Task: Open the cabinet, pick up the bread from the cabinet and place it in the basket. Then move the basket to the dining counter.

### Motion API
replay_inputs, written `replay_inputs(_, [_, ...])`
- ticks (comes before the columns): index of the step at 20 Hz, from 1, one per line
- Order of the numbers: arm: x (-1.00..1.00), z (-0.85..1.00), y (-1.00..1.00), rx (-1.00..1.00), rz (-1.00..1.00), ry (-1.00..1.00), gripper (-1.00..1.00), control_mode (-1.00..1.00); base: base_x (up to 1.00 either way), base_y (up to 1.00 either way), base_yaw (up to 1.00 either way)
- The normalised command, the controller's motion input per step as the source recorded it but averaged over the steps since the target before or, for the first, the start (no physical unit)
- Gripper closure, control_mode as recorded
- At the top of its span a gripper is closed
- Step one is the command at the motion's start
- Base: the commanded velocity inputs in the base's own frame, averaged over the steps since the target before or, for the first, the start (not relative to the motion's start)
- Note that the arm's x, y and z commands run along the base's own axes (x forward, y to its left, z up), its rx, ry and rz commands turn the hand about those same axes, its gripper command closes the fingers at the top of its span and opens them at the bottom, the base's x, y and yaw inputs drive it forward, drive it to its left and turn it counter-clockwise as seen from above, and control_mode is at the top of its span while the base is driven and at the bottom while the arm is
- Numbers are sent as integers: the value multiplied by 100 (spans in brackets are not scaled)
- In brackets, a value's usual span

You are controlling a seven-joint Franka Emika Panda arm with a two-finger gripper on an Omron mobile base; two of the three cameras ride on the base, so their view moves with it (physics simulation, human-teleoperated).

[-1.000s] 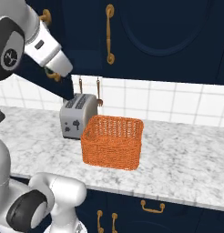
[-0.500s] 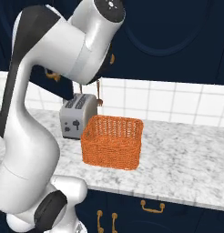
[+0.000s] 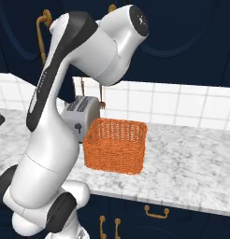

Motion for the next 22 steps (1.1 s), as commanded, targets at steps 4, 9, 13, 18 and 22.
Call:
replay_inputs(4, [48,-41,13,0,-2,-12,-100,-100,0,0,0])
replay_inputs(9, [18,-3,29,0,0,-7,-100,-100,0,0,0])
replay_inputs(13, [-1,0,60,0,0,-11,-100,-100,0,0,0])
replay_inputs(18, [-1,0,77,0,0,-12,-100,-100,0,0,0])
replay_inputs(22, [-28,0,94,0,3,-5,-100,-100,0,0,0])
